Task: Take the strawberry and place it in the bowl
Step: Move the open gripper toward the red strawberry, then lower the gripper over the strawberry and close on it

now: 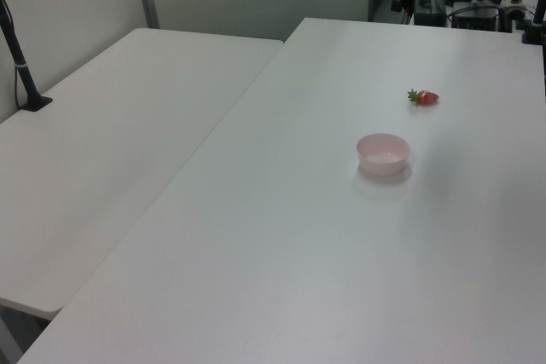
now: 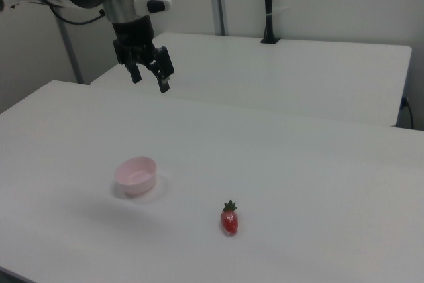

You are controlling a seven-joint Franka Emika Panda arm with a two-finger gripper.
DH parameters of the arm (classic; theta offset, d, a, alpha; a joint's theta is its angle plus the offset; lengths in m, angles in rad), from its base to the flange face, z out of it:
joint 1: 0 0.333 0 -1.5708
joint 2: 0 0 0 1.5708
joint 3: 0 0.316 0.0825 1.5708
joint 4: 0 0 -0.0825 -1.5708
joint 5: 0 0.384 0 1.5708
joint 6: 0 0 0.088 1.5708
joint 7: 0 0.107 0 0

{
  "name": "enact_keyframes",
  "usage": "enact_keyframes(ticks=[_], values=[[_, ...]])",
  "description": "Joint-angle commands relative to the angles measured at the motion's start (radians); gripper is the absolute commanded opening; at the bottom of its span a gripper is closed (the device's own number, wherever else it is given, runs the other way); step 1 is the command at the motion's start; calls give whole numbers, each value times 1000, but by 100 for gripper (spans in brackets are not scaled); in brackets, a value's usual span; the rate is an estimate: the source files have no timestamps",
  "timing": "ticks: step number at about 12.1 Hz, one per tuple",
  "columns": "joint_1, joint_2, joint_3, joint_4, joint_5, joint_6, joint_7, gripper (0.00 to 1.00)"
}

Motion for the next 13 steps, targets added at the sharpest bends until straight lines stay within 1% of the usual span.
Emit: enact_keyframes(ticks=[1, 2, 3, 4, 5, 6, 7, 8, 9, 10, 11, 13], values=[[6, -21, -18, -43, -9, 17, -29, 100], [-2, -20, -29, -50, -24, 19, -124, 100], [-11, -15, -50, -63, -40, 17, -314, 100], [-13, -17, -79, -107, -43, 22, -462, 100], [-28, -11, -98, -135, -69, 28, -543, 100], [-53, -8, -102, -189, -101, 66, -574, 100], [-70, -8, -104, -245, -109, 141, -577, 100], [-99, -8, -110, -334, -112, 260, -580, 100], [-119, -5, -110, -382, -114, 339, -585, 100], [-148, 17, -112, -451, -121, 444, -620, 100], [-171, 56, -110, -491, -121, 552, -643, 100], [-186, 122, -110, -507, -121, 637, -643, 100]])
